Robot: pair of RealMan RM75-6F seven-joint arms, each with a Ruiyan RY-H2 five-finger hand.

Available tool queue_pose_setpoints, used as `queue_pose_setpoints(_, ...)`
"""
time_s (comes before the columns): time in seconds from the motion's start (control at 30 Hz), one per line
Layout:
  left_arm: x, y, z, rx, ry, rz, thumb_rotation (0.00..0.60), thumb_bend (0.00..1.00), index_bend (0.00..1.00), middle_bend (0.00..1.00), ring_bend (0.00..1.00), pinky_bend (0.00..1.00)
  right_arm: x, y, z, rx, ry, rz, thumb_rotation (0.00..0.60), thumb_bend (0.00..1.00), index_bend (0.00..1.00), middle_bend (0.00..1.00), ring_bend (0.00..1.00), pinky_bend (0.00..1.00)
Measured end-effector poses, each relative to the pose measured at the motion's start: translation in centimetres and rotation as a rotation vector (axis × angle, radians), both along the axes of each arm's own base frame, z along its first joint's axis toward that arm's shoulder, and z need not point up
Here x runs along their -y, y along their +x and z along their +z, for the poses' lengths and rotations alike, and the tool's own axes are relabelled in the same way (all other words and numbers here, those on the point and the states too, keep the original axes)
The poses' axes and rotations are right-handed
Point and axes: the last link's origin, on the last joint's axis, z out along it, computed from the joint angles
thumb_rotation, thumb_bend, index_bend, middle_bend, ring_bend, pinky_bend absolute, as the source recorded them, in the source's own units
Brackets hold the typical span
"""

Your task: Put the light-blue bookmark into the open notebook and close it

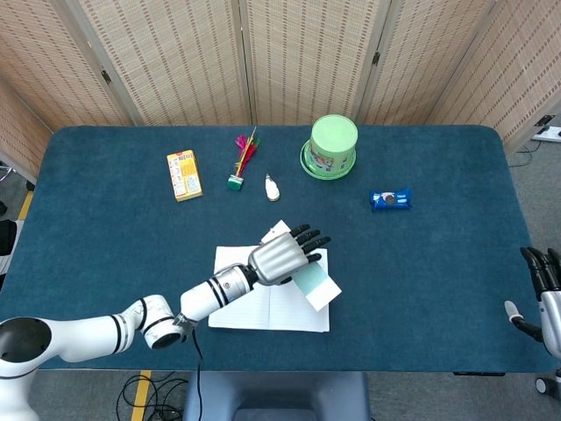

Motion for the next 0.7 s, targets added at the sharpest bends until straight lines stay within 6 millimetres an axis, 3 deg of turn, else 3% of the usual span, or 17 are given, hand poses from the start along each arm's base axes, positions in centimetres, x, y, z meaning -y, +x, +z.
queue_pose_setpoints(0.27, -2.3, -0.6, 0.0, -0.006, 0.063, 0.056, 0.6, 0.27, 0.41, 0.09, 0.11, 0.16, -0.2, -0.3, 0.0, 0.006, -0.002, -0.007, 0.6, 0.21, 0.0, 0.1, 0.02, 0.06)
queue_pose_setpoints(0.7, 2.2, -1.0, -4.2, -0.122, -0.026, -0.114, 0.6, 0.27, 0.41, 0.09, 0.1, 0.16, -0.2, -0.5, -0.1, 0.008, 0.0, -0.014, 0.6, 0.21, 0.0, 0.1, 0.02, 0.06)
